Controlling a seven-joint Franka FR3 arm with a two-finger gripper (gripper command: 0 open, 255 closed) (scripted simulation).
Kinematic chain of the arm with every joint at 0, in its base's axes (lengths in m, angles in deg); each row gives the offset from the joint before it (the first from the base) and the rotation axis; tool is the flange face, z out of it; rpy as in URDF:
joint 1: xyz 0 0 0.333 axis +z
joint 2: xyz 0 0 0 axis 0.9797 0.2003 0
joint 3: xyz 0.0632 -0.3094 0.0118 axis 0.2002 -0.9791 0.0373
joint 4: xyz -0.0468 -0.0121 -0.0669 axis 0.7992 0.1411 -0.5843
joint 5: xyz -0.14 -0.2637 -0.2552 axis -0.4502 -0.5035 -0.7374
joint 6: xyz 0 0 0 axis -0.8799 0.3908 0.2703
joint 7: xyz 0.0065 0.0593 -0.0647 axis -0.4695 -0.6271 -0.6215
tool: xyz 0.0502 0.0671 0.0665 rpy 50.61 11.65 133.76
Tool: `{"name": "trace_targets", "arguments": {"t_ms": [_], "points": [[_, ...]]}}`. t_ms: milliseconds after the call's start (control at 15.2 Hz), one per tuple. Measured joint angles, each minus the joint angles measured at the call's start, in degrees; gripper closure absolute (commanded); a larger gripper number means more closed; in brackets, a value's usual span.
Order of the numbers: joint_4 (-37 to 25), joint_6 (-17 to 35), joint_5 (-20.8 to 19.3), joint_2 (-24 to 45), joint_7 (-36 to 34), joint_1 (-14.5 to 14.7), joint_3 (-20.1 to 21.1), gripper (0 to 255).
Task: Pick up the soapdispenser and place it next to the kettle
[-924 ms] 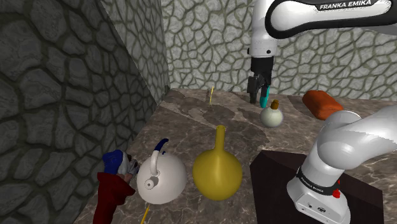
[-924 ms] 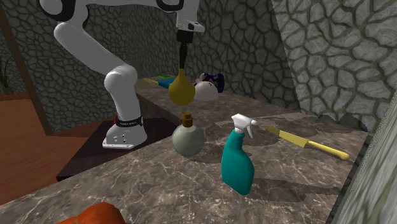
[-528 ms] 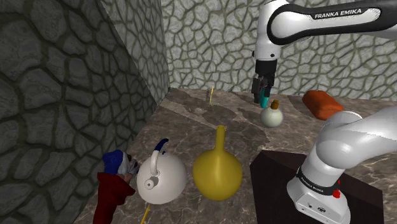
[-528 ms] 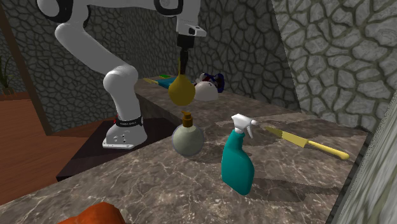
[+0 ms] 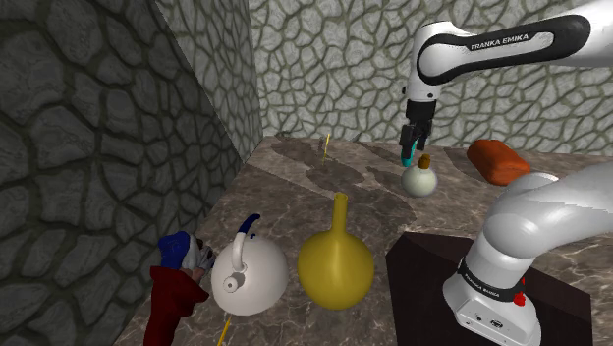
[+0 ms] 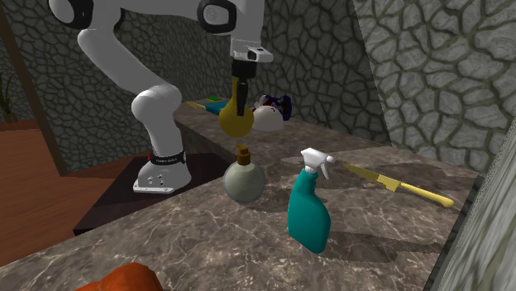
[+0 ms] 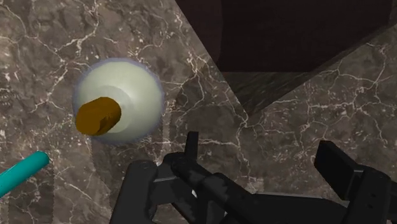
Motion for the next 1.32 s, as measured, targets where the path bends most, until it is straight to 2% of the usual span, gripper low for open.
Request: {"name": "trace_targets", "arguments": {"t_ms": [330, 726, 1320], "points": [[-0.6, 5.5, -4.0, 4.6, 5.4, -2.9, -6.0, 0], [-2.5, 13.8, -6.8, 12.7, 12.3, -5.3, -13.8, 0], [0.3, 21.0, -7.3, 16.7, 13.9, -5.5, -16.4, 0]]}}
